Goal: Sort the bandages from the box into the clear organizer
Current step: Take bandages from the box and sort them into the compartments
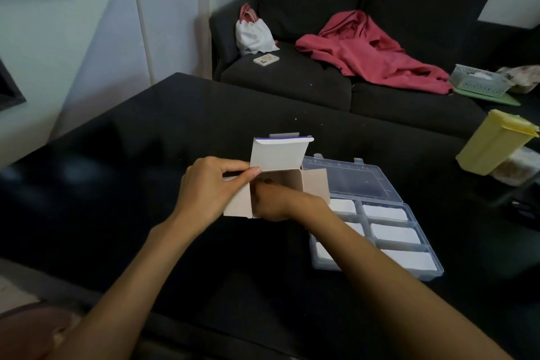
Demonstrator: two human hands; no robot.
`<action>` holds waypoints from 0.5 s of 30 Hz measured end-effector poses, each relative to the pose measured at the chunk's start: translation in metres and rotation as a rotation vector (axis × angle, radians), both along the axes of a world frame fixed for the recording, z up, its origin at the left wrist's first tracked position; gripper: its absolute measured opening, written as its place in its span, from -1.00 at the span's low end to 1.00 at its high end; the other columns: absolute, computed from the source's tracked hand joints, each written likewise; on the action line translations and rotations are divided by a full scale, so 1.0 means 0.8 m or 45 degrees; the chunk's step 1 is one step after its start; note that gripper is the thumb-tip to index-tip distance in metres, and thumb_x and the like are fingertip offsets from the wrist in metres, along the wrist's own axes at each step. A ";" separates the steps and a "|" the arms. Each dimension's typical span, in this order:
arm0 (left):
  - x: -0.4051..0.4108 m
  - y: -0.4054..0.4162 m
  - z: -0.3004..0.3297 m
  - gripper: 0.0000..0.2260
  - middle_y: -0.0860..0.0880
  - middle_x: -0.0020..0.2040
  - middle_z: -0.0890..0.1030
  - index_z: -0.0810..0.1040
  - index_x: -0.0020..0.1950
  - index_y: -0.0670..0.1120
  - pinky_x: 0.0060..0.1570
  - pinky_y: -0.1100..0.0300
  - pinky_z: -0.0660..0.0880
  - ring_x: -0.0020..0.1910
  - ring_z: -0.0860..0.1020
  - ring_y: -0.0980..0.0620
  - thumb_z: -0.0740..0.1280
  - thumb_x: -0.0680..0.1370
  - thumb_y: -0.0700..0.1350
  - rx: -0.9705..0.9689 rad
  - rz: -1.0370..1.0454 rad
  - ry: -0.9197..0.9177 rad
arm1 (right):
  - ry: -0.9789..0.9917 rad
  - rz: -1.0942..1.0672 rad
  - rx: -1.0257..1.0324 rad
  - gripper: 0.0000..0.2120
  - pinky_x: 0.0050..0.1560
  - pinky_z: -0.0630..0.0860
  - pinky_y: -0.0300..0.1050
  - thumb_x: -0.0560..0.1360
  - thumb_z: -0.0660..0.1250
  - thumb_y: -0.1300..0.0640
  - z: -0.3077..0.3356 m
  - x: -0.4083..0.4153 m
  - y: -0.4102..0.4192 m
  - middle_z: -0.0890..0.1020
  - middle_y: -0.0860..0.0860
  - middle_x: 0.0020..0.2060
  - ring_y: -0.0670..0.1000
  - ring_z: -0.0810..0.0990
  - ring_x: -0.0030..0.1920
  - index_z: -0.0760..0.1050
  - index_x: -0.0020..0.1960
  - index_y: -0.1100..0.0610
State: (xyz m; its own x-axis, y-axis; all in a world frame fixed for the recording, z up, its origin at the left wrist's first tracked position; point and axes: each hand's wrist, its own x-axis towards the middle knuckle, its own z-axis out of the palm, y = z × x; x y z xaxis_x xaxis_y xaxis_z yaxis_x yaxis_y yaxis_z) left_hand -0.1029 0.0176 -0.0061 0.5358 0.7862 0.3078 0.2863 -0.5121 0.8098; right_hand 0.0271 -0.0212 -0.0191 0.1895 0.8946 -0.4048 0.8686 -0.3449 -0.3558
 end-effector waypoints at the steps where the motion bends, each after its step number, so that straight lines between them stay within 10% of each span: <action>1: 0.000 0.000 0.000 -0.79 0.10 -0.03 0.68 0.68 0.02 0.03 0.02 0.01 0.57 -0.03 0.61 0.16 0.43 0.43 0.05 -0.001 -0.001 -0.001 | -0.012 0.006 -0.016 -0.59 0.30 0.36 0.10 0.52 0.26 0.11 0.001 0.000 0.001 0.47 0.13 0.24 0.16 0.46 0.23 0.33 0.34 0.13; 15: 0.001 -0.001 0.002 -0.80 0.09 -0.04 0.69 0.69 0.01 0.01 0.00 0.09 0.57 -0.04 0.61 0.17 0.43 0.44 0.04 0.032 0.017 -0.005 | -0.018 -0.020 -0.081 -0.61 0.29 0.36 0.00 0.55 0.23 0.17 0.013 0.001 -0.006 0.45 0.17 0.26 0.16 0.45 0.23 0.32 0.35 0.20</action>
